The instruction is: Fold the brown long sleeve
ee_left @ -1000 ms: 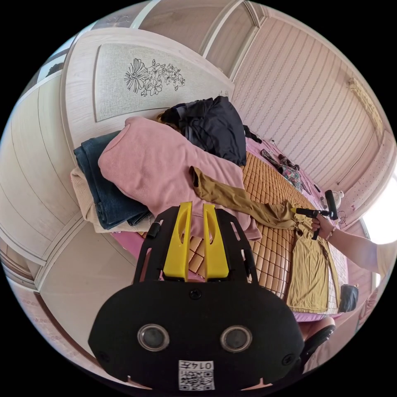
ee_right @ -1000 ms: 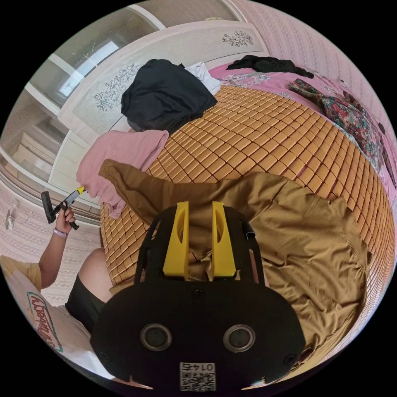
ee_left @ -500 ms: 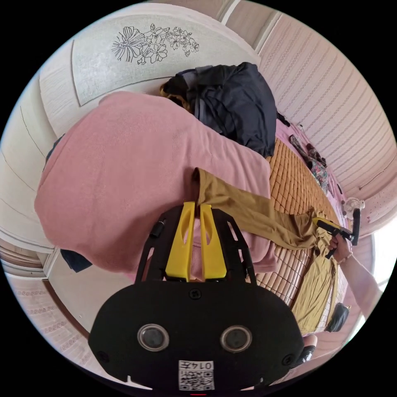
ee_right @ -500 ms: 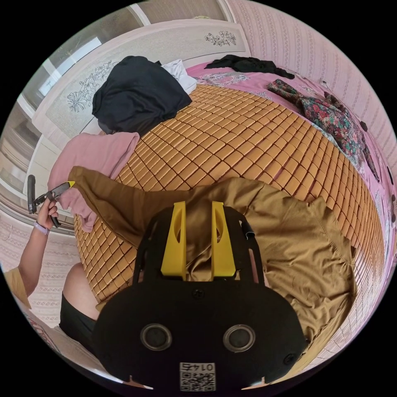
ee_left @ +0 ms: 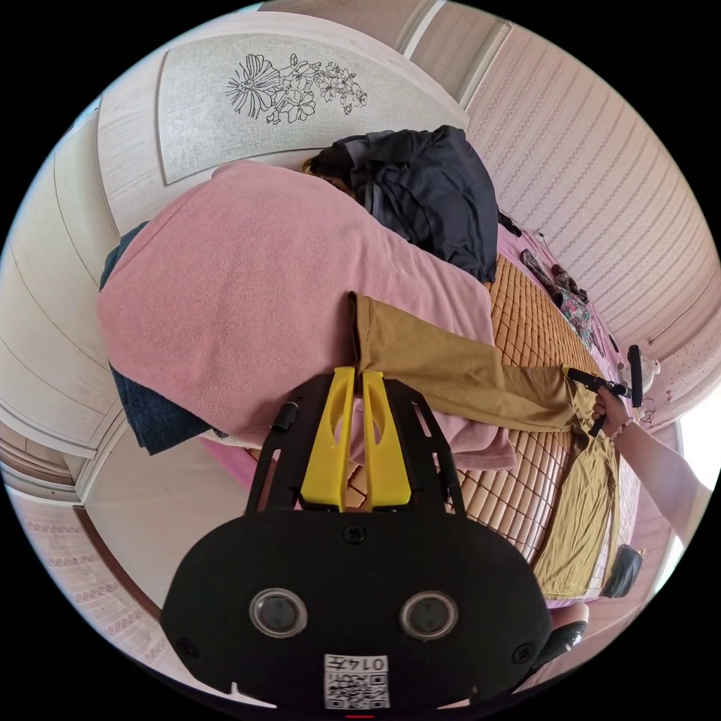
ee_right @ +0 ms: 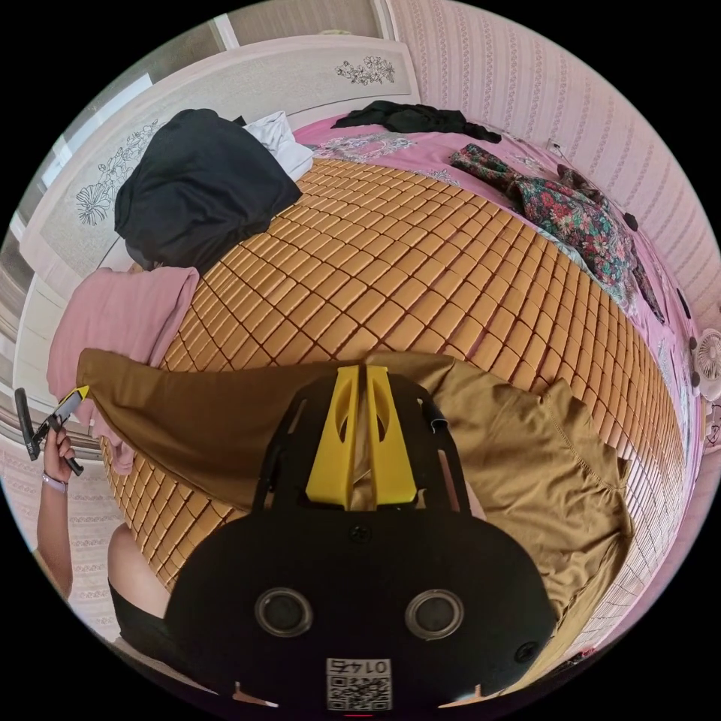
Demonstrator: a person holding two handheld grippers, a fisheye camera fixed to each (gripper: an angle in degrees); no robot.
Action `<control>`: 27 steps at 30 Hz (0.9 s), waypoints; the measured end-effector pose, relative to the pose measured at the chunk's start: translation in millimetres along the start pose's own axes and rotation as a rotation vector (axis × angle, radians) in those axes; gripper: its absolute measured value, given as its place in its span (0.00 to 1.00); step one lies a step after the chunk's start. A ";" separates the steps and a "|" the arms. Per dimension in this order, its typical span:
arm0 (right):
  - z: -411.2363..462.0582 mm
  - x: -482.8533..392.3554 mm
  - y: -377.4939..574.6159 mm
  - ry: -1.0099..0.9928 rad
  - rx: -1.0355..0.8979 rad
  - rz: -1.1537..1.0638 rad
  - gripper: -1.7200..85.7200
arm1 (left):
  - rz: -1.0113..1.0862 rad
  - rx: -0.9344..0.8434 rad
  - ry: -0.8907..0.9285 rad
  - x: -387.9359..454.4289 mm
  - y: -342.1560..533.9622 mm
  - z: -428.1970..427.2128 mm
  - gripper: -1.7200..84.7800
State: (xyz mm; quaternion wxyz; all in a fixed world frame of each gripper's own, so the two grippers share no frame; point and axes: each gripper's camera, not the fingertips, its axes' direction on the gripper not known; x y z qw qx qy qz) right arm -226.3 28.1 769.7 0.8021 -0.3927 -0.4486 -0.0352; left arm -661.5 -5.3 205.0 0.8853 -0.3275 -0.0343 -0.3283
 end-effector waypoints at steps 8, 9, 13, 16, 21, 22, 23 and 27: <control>-25.7 29.7 -2.9 -0.090 0.112 0.083 0.03 | 0.096 0.232 0.064 13.3 -11.4 -35.7 0.01; -23.5 39.2 -1.5 -0.139 0.113 0.134 0.03 | 0.105 0.243 0.053 14.3 -12.5 -35.6 0.01; -14.5 53.7 4.2 -0.192 0.071 0.206 0.04 | 0.113 0.135 -0.020 9.5 -24.4 0.6 0.03; -24.7 60.3 8.8 -0.233 0.074 0.206 0.05 | 0.043 0.014 0.018 -3.2 -30.2 27.2 0.05; -80.8 84.2 30.5 -0.168 0.171 0.060 0.08 | 0.007 0.018 0.088 -12.4 -33.6 13.0 0.06; -85.2 90.5 33.3 -0.157 0.169 0.061 0.09 | 0.004 0.022 0.086 -13.1 -33.3 7.1 0.07; -92.6 104.5 39.0 -0.133 0.162 0.073 0.09 | 0.004 0.036 0.078 -12.6 -33.1 0.1 0.07; -106.0 146.8 57.0 -0.051 0.127 0.139 0.09 | 0.066 0.119 0.013 3.1 -46.0 -11.0 0.07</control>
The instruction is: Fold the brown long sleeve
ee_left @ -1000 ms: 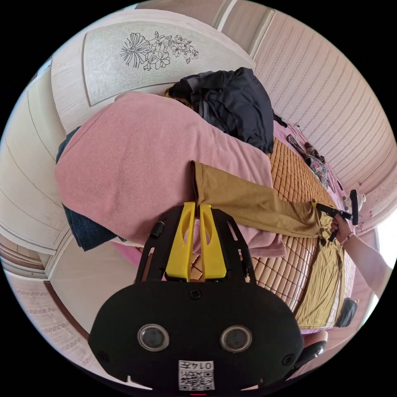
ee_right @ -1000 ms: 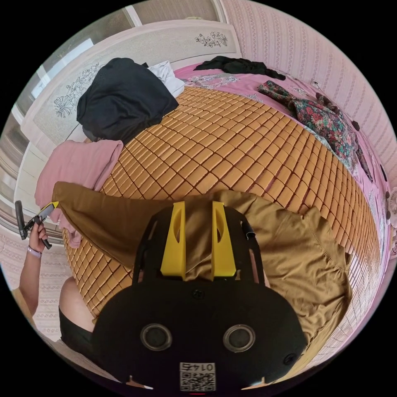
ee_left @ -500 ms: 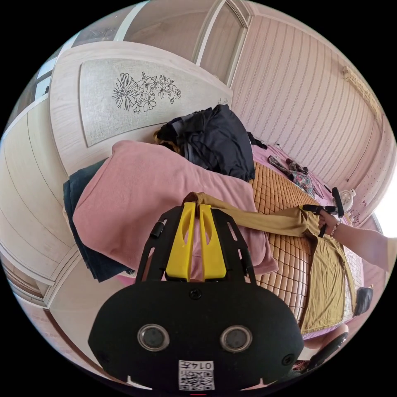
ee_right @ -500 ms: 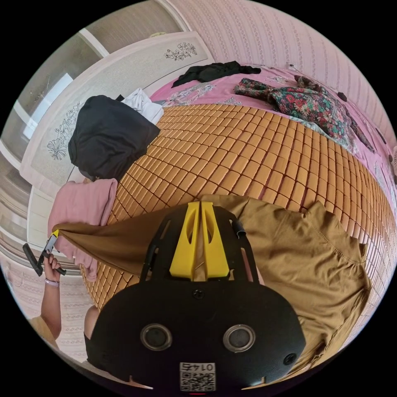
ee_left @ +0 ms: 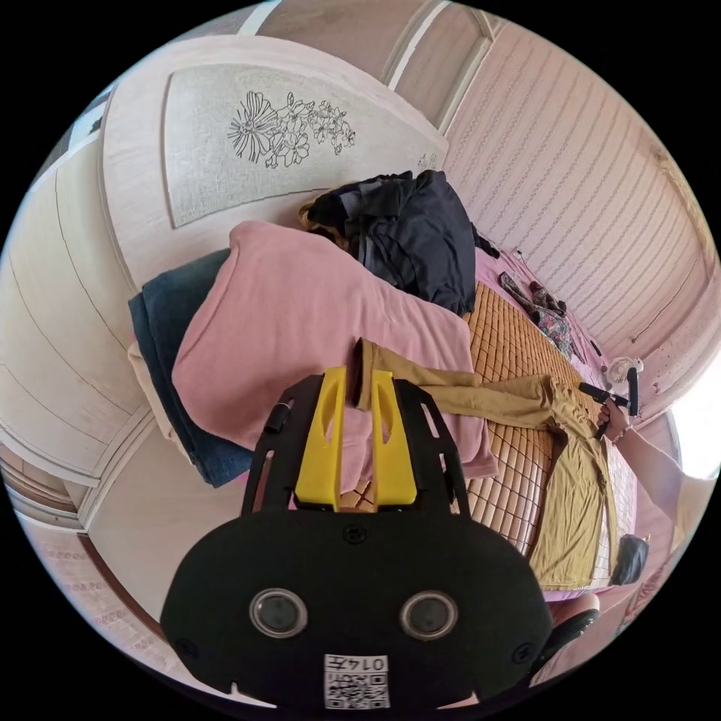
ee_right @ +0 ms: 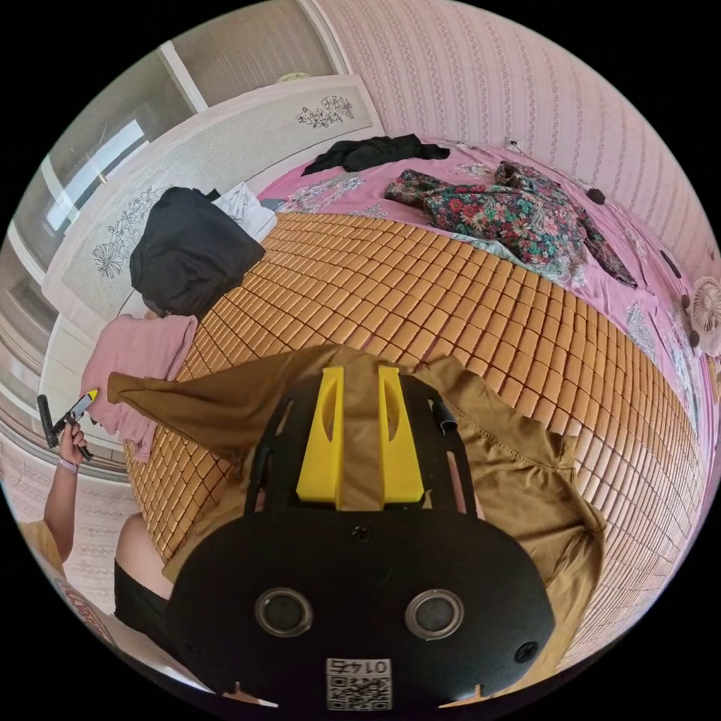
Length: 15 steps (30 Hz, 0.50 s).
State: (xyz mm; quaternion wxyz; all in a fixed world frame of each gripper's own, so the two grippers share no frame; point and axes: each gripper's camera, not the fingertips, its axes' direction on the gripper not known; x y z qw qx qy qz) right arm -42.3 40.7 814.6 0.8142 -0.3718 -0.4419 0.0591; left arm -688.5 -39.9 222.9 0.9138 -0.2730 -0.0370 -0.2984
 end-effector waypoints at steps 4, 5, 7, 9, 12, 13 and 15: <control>4.2 -5.8 1.9 -0.058 -0.009 0.012 0.09 | 0.033 -0.066 -0.003 24.6 -33.0 39.8 0.07; 10.8 -21.6 -1.3 -0.078 -0.025 -0.029 0.09 | 0.035 -0.100 -0.025 28.9 -38.0 56.7 0.07; 20.5 -51.6 -7.5 -0.099 -0.047 -0.105 0.10 | 0.042 -0.184 -0.069 31.8 -42.6 84.9 0.06; 29.3 -89.9 -14.5 -0.127 -0.054 -0.193 0.10 | 0.038 -0.251 -0.112 32.2 -42.1 107.1 0.06; 36.0 -122.6 -20.6 -0.142 -0.068 -0.265 0.11 | 0.036 -0.196 -0.063 33.9 -45.5 103.5 0.05; 36.0 -127.0 -21.1 -0.144 -0.069 -0.276 0.11 | 0.044 -0.109 -0.032 35.6 -46.9 93.4 0.05; 31.1 -138.5 -19.9 -0.165 -0.063 -0.294 0.11 | 0.048 -0.009 0.001 36.6 -50.8 82.6 0.04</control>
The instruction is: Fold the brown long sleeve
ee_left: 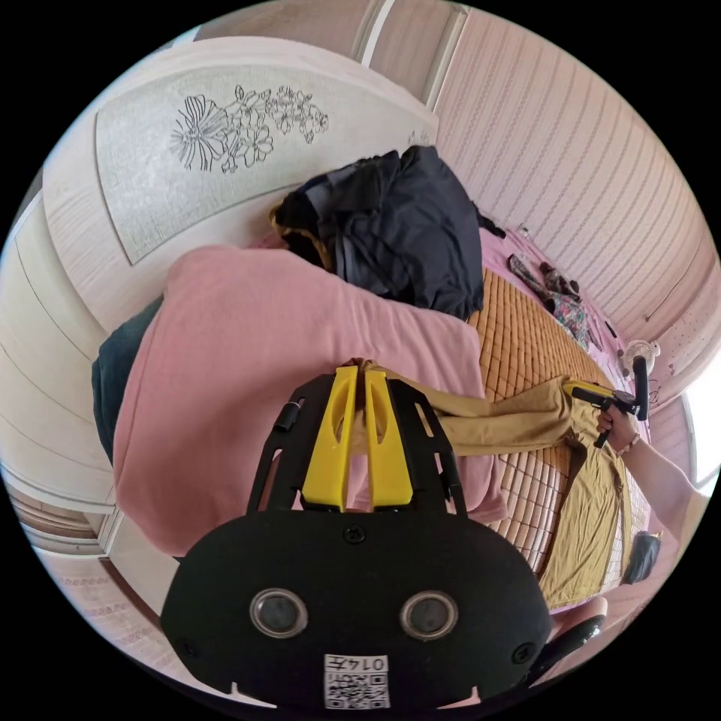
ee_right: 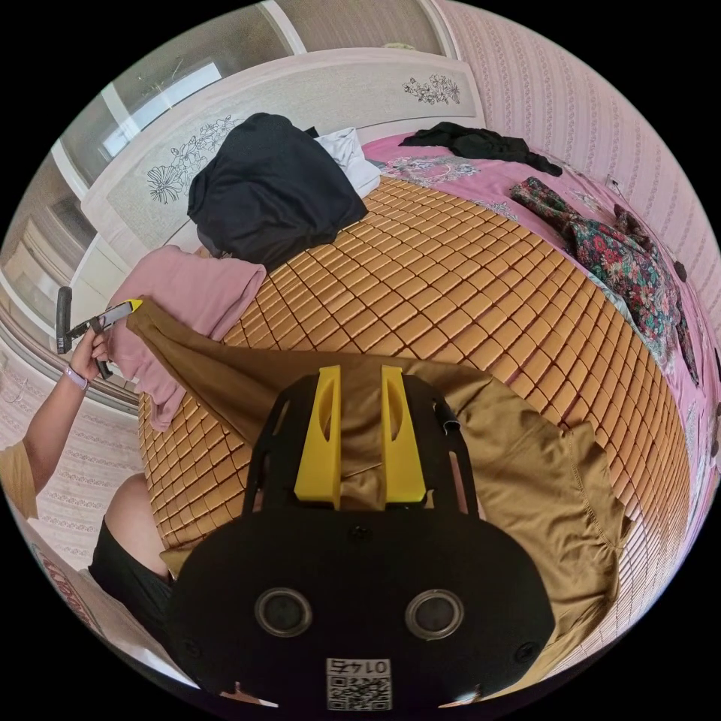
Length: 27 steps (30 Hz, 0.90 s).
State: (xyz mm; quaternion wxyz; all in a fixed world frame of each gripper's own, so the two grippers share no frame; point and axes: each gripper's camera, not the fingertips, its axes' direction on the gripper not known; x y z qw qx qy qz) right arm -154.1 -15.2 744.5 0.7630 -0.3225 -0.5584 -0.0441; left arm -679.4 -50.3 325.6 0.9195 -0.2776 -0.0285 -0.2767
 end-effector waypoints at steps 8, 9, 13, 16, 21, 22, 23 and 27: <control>-18.4 -21.0 28.0 0.018 -0.052 -0.041 0.11 | -0.136 -0.102 0.087 -20.3 11.2 65.8 0.06; -22.2 -20.9 33.2 0.028 -0.069 -0.039 0.12 | -0.147 -0.087 0.093 -21.6 13.7 65.4 0.06; -54.3 -6.8 55.4 0.040 -0.061 0.035 0.12 | -0.131 -0.012 0.072 -13.4 25.0 45.7 0.09; -102.1 14.2 100.0 0.098 0.002 0.122 0.13 | 0.018 0.068 0.036 23.1 46.3 15.7 0.09; -154.8 56.3 206.9 0.352 -0.068 0.261 0.13 | 0.289 -0.008 0.191 123.1 108.2 24.4 0.07; -157.4 61.0 213.3 0.368 -0.088 0.268 0.13 | 0.352 -0.056 0.241 152.4 119.8 39.7 0.07; -163.7 70.6 221.7 0.385 -0.108 0.288 0.13 | 0.405 -0.092 0.288 181.6 128.4 57.4 0.07; -185.1 108.0 211.2 0.375 -0.039 0.384 0.12 | 0.529 -0.231 0.442 271.3 141.1 116.1 0.07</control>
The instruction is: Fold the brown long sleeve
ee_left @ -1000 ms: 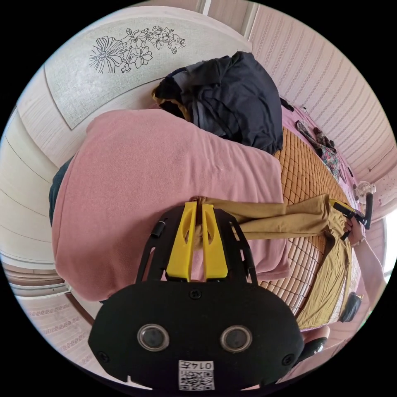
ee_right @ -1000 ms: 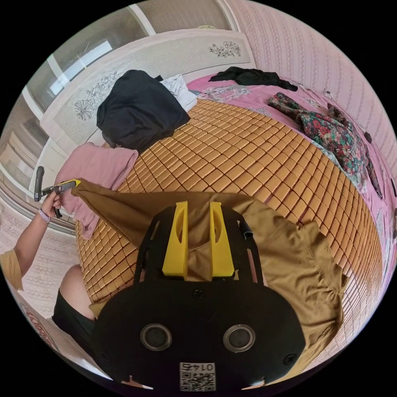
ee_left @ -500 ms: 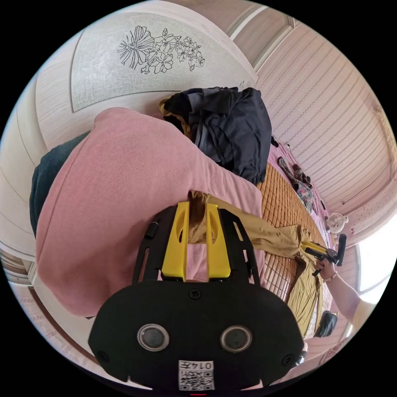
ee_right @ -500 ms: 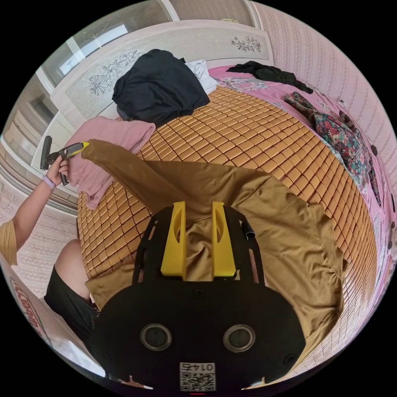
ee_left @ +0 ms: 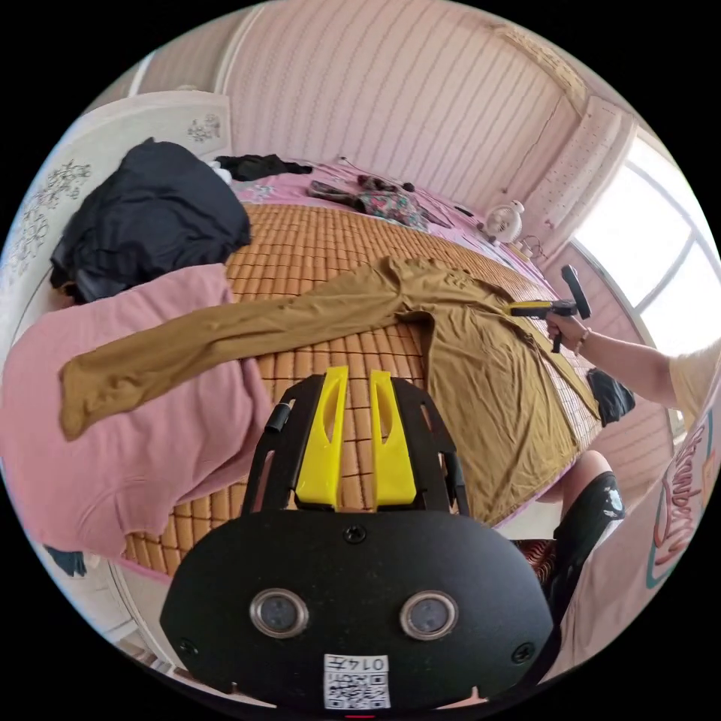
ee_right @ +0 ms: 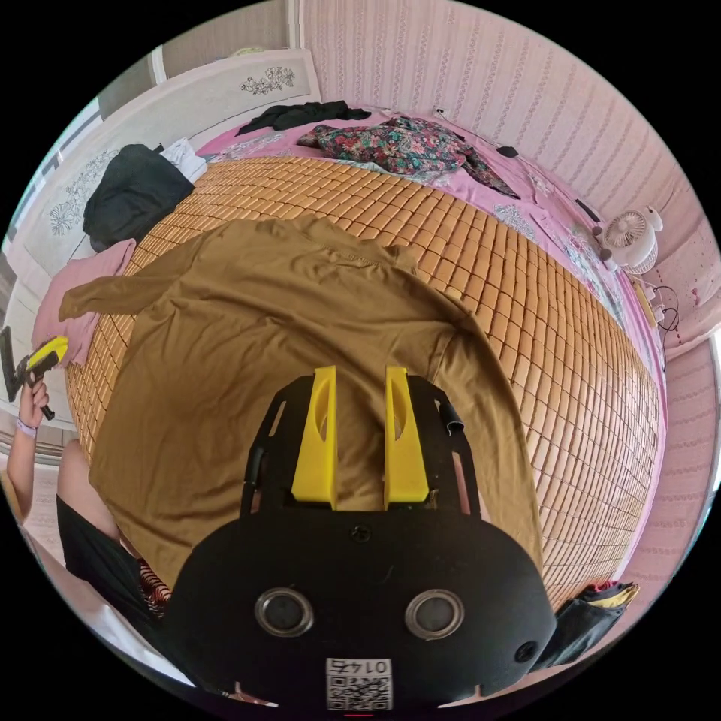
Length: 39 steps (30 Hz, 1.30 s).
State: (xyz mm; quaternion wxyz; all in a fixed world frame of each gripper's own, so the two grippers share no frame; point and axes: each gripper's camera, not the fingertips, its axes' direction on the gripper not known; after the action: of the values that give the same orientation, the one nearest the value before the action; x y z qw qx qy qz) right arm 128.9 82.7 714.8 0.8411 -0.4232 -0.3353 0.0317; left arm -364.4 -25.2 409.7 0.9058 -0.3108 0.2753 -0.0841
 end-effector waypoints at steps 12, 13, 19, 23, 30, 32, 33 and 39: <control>31.8 28.1 -109.5 -0.010 0.076 0.121 0.08 | 0.139 -0.213 0.079 98.8 -24.4 175.1 0.07; 32.4 26.7 -110.3 -0.022 0.067 0.100 0.08 | 0.145 -0.223 0.084 99.5 -24.5 180.0 0.06; 13.8 39.6 -117.6 -0.026 0.133 0.092 0.04 | 0.178 -0.260 0.093 111.0 -25.8 196.6 0.07; 17.5 34.8 -120.2 -0.047 0.074 0.010 0.03 | 0.323 -0.169 0.055 125.9 -72.1 180.3 0.08; 5.3 22.3 -119.4 -0.007 0.056 -0.078 0.03 | 0.331 -0.011 -0.059 111.6 -209.4 244.0 0.09; 2.1 20.4 -120.6 -0.001 0.042 -0.109 0.03 | 0.368 -0.094 -0.183 116.1 -236.0 301.2 0.08; 0.0 18.4 -122.0 0.006 0.032 -0.130 0.03 | 0.371 -0.123 -0.201 116.5 -239.4 315.2 0.08; -15.6 18.9 -127.2 -0.020 0.060 -0.173 0.04 | 0.283 -0.220 -0.203 110.6 -249.6 371.6 0.03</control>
State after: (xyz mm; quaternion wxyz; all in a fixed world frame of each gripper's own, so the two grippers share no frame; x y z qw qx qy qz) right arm 123.4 -3.1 811.8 0.8495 -0.3670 -0.3781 -0.0270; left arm -62.7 -66.8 755.9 0.8924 -0.3728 0.2312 0.1061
